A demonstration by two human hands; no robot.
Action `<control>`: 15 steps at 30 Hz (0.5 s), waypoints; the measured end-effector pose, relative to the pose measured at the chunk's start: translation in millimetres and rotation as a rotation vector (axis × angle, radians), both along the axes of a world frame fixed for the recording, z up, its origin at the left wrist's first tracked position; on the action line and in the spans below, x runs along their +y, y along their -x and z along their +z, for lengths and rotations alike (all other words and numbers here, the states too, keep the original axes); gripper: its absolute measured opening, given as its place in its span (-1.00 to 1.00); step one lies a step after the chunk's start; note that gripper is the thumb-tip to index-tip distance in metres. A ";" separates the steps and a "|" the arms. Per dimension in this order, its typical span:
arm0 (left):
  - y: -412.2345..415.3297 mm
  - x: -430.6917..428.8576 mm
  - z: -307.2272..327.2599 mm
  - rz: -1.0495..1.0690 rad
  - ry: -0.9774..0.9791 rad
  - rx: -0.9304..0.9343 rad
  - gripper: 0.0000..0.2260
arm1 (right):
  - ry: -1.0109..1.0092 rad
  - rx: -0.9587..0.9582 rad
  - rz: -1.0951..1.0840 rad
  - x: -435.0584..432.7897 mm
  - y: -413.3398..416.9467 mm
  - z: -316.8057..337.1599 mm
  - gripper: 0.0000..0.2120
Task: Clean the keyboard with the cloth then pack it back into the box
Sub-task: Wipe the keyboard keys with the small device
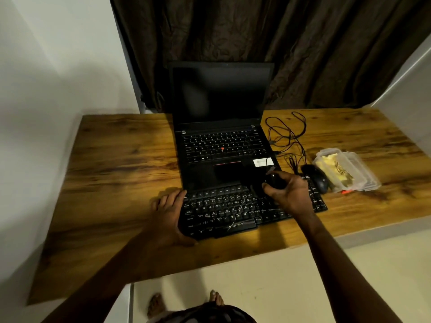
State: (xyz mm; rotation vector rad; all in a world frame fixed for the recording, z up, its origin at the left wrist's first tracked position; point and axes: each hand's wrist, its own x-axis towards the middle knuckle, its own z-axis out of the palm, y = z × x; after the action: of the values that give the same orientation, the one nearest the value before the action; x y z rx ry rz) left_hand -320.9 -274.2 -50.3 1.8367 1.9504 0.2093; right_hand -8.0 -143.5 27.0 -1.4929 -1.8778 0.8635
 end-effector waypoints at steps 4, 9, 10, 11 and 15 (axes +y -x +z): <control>0.5 -0.8 0.0 -0.003 0.007 -0.026 0.36 | -0.025 -0.003 -0.046 3.9 -11.5 3.1 -0.79; 0.6 -0.8 -0.2 -0.004 -0.005 -0.025 0.38 | -0.042 -0.061 0.022 -8.6 19.1 10.2 -0.87; 0.4 -0.7 0.1 -0.006 -0.006 -0.027 0.38 | -0.029 -0.052 0.028 -11.5 25.7 10.8 -0.86; 0.1 -0.9 0.8 -0.009 -0.008 -0.031 0.39 | -0.014 -0.038 0.033 -12.8 30.1 10.0 -0.85; -0.3 -0.5 2.1 -0.006 -0.004 -0.036 0.38 | 0.002 0.001 0.026 -9.1 23.2 10.4 -0.84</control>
State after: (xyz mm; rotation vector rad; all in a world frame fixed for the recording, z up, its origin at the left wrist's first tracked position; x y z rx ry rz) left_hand -320.6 -274.6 -48.2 1.8294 1.9211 0.2431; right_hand -31.2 -152.6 37.5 -1.4720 -1.8998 0.8786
